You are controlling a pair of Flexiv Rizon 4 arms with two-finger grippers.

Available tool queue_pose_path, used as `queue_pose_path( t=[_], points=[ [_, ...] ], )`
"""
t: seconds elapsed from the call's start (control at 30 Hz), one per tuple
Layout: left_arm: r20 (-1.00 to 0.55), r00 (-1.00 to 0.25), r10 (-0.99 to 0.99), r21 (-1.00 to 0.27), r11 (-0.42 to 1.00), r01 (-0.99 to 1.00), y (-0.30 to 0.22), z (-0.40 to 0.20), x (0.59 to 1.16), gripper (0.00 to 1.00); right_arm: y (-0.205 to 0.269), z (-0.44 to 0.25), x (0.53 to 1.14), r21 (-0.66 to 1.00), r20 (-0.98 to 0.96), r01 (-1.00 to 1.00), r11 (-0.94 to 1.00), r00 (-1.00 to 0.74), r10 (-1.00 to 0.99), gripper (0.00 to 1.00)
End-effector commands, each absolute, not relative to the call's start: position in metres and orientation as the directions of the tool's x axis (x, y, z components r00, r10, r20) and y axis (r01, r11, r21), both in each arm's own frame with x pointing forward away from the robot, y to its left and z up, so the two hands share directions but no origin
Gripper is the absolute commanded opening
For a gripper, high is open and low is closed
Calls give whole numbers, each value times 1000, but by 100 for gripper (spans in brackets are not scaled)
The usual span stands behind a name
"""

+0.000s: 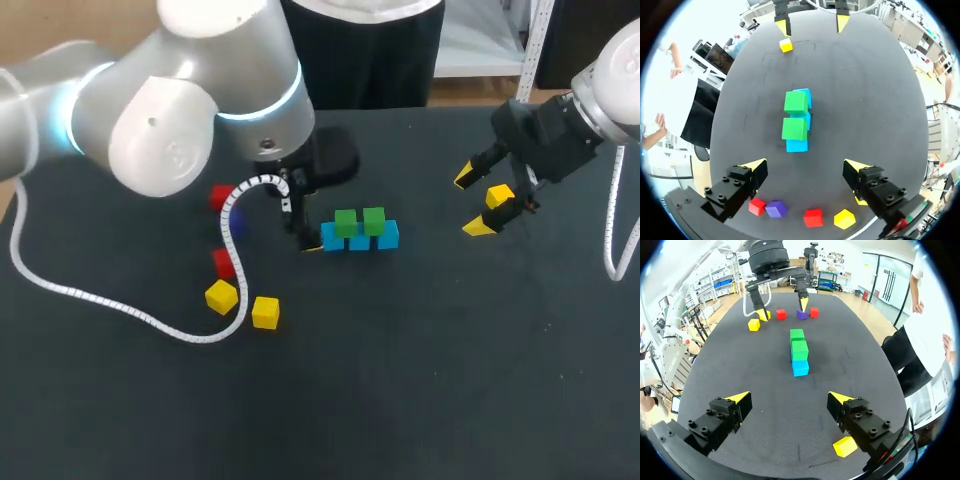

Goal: Place the blue cubes, place green cubes on the blue cubes, place the yellow cubes on the green cubes, then place the red cubes on the yellow cubes, and place purple cube on the red cubes.

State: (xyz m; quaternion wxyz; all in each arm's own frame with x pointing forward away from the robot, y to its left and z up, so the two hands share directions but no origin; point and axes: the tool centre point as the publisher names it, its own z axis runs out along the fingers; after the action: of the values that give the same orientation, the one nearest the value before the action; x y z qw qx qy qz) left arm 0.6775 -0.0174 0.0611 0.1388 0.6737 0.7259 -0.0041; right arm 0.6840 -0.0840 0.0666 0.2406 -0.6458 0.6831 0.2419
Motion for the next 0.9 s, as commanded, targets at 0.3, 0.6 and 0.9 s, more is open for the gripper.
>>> queue_pose_path(
  t=[0.3,0.6,0.9],
  points=[
    [-357,-10,934,204,88,975,1,68,665,100,-84,67,684,19,-642,-999,49,-49,-765,100],
    [-399,17,917,178,59,982,15,68,671,100,-84,67,684,19,-642,-999,49,-49,-765,100],
    [-397,41,917,164,27,986,13,74,674,100,-84,67,684,19,-642,-999,49,-49,-765,100]
  ],
)
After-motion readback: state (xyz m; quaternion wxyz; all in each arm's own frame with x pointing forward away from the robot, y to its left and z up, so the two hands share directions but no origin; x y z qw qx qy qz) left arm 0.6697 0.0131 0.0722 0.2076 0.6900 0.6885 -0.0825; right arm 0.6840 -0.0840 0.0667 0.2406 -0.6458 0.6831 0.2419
